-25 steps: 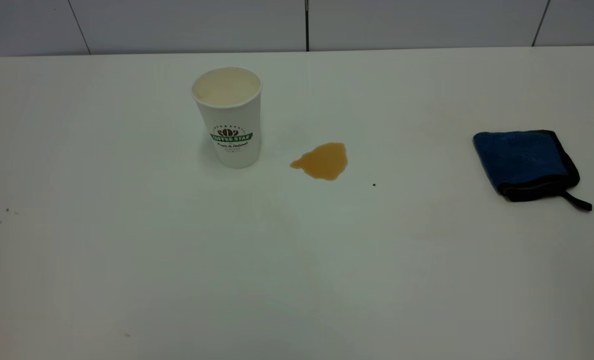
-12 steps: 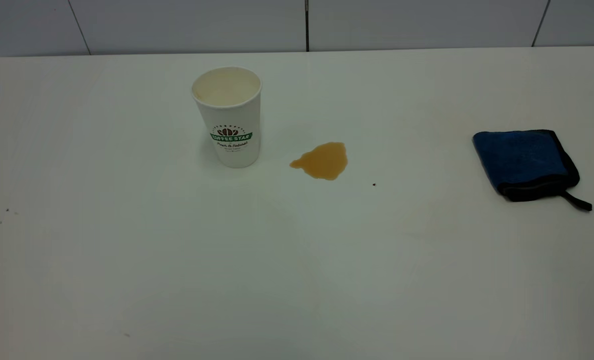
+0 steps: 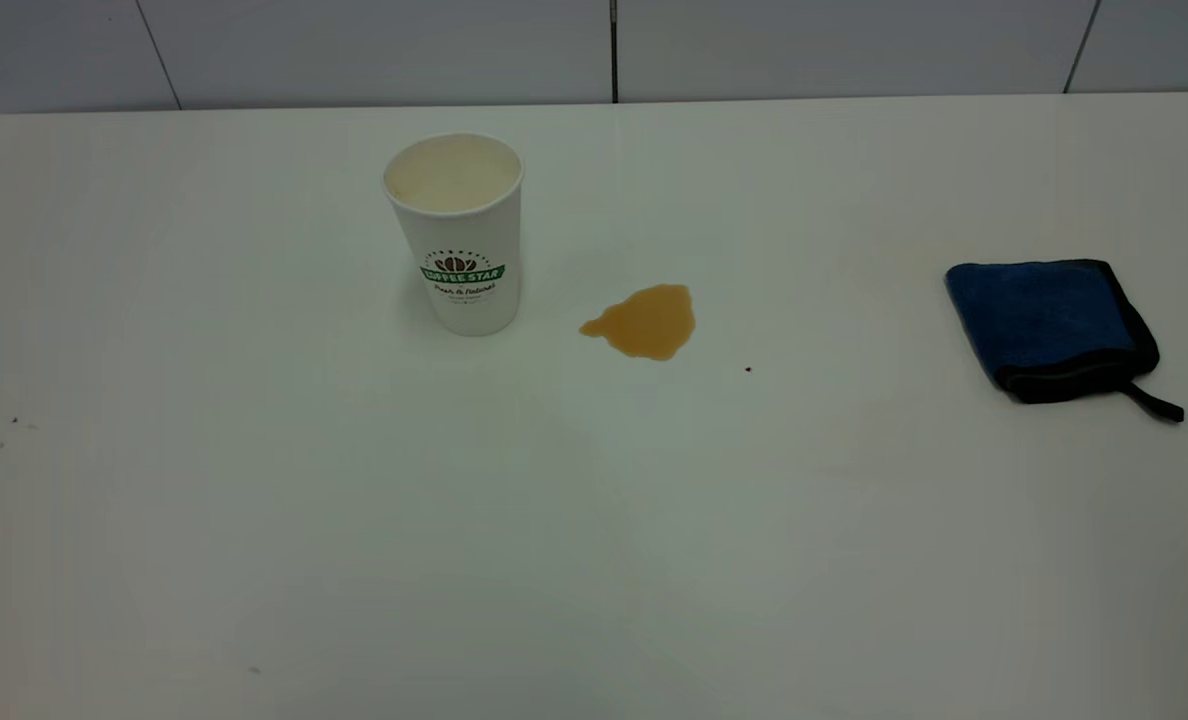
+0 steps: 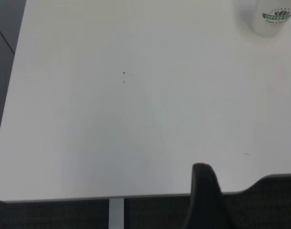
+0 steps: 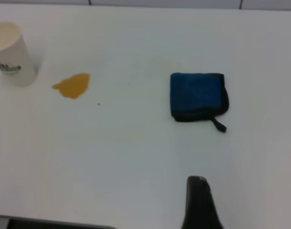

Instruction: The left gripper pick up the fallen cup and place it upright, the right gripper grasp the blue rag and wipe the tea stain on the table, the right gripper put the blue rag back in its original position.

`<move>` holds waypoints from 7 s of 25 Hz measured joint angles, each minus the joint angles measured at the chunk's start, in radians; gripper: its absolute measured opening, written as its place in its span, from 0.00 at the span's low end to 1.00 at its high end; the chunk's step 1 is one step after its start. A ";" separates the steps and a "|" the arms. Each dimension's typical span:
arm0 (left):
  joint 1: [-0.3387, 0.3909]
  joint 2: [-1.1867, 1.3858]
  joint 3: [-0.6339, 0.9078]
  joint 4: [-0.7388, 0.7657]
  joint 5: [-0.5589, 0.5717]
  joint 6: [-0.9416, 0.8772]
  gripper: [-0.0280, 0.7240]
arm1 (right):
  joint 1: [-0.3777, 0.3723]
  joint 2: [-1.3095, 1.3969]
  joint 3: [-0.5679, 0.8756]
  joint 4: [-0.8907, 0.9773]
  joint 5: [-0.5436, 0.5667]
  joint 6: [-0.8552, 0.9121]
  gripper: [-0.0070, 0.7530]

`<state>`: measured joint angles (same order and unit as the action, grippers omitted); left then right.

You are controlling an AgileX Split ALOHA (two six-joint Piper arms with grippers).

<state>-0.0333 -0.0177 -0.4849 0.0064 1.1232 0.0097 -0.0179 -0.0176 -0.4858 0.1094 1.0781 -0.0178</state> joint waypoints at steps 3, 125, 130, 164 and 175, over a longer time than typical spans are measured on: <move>0.000 0.000 0.000 0.000 0.000 0.000 0.70 | 0.000 0.068 -0.001 0.058 -0.039 -0.023 0.79; 0.000 0.000 0.000 0.000 0.001 -0.001 0.70 | 0.413 2.676 -1.393 0.413 -0.423 -0.559 0.07; 0.000 0.000 0.000 0.000 0.001 -0.001 0.70 | 0.478 2.679 -1.388 0.471 -0.230 -0.656 0.07; 0.000 0.000 0.000 0.000 0.001 -0.002 0.70 | 0.009 2.633 -1.385 -0.135 -0.358 -0.103 0.57; 0.000 0.000 0.000 0.000 0.001 -0.001 0.70 | 0.083 2.205 -1.373 -0.109 -0.038 -0.068 0.85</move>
<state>-0.0333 -0.0177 -0.4849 0.0064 1.1244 0.0090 0.0653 2.1876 -1.8593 0.0000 1.0401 -0.0863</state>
